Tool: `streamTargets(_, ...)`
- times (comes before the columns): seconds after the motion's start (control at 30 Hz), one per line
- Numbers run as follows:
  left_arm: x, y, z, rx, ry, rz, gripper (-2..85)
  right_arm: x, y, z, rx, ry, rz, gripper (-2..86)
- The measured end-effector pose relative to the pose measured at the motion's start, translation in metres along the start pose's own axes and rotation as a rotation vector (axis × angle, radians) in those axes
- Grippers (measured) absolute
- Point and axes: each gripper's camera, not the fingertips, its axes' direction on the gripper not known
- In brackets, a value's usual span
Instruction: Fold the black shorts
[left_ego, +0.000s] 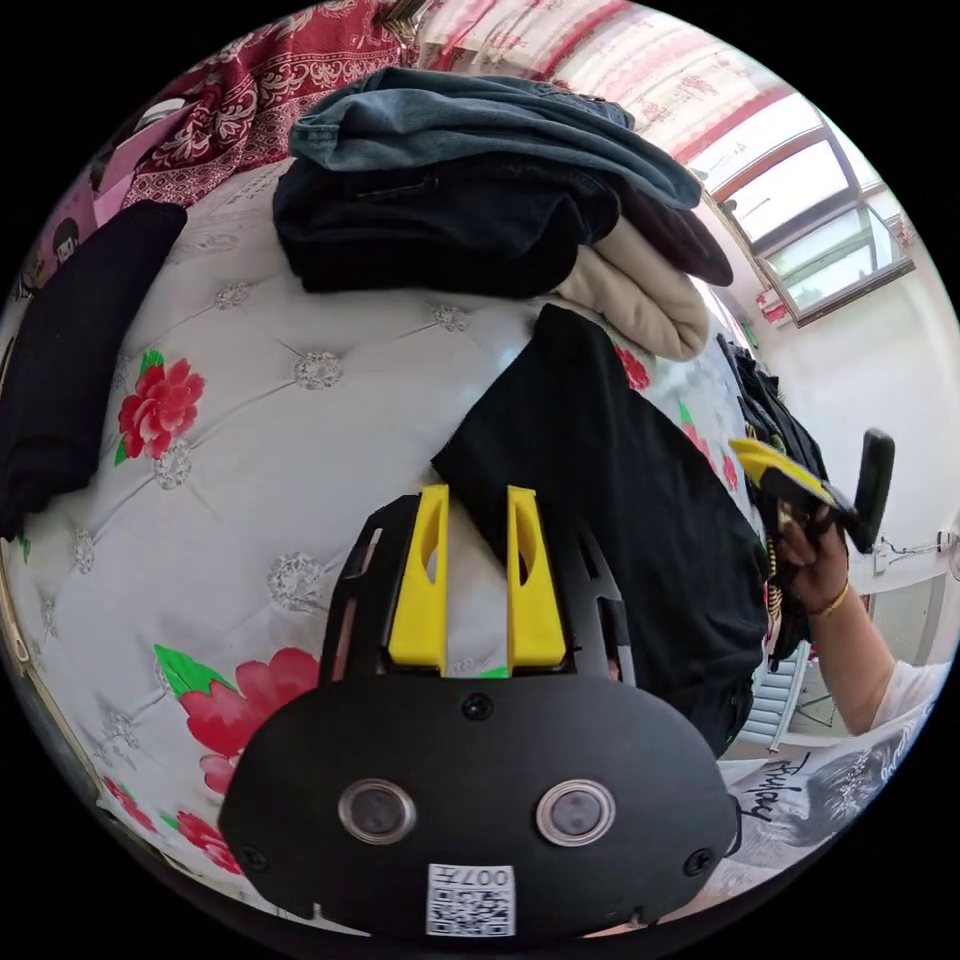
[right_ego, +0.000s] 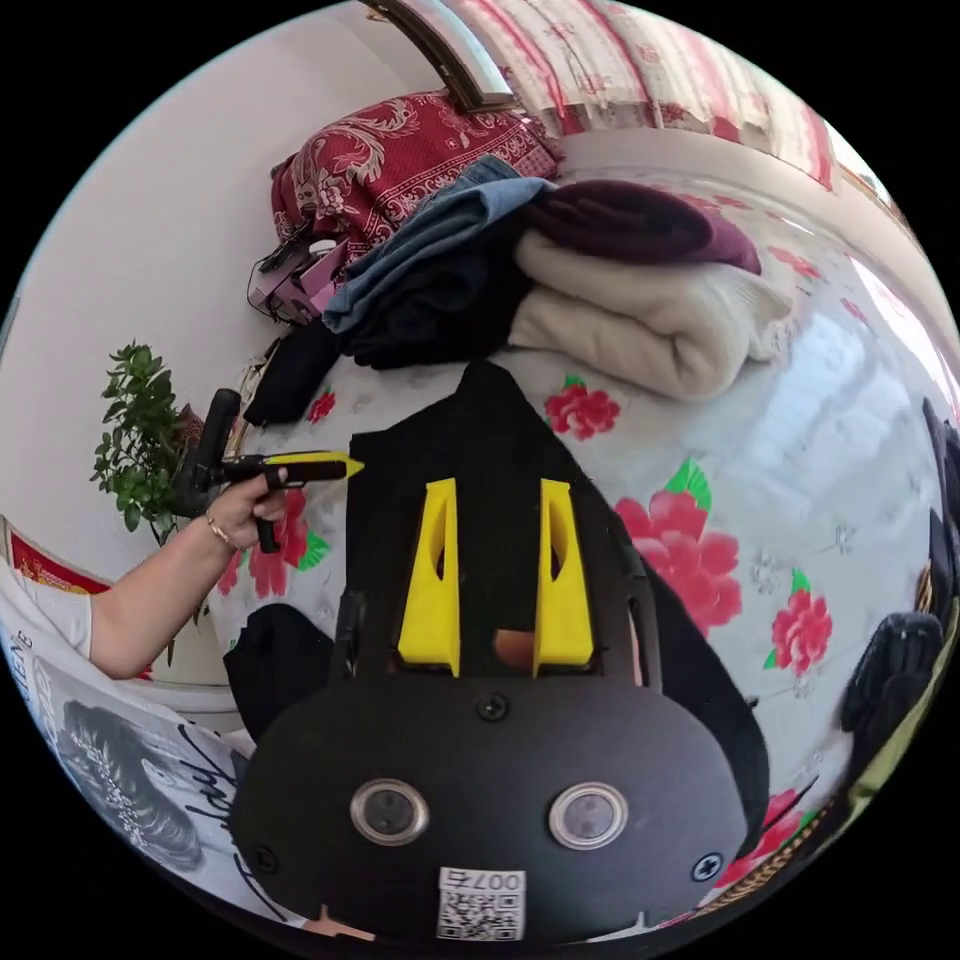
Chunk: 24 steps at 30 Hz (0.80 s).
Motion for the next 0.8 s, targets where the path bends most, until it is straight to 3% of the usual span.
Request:
streamTargets(0.13,0.008,0.016,-0.013,0.075,-0.004,-0.037,-0.5,-0.007,0.08,-0.018,-0.098,0.033,0.045,8.7)
streamTargets(0.27,0.014,0.061,-0.044,0.165,-0.134,-0.099,-0.2,-0.013,0.133,-0.058,-0.132,0.082,0.079,9.2)
streamTargets(0.47,-0.005,0.125,-0.07,0.076,-0.169,-0.198,6.9,0.003,0.207,-0.136,-0.071,0.107,0.294,10.4)
streamTargets(0.63,0.001,0.212,-0.109,0.041,-0.143,-0.217,6.8,0.02,0.299,-0.201,-0.053,0.151,0.535,11.0)
streamTargets(0.8,0.013,0.305,-0.114,-0.108,-0.132,-0.273,7.8,0.027,0.368,-0.224,-0.046,0.109,0.679,11.1)
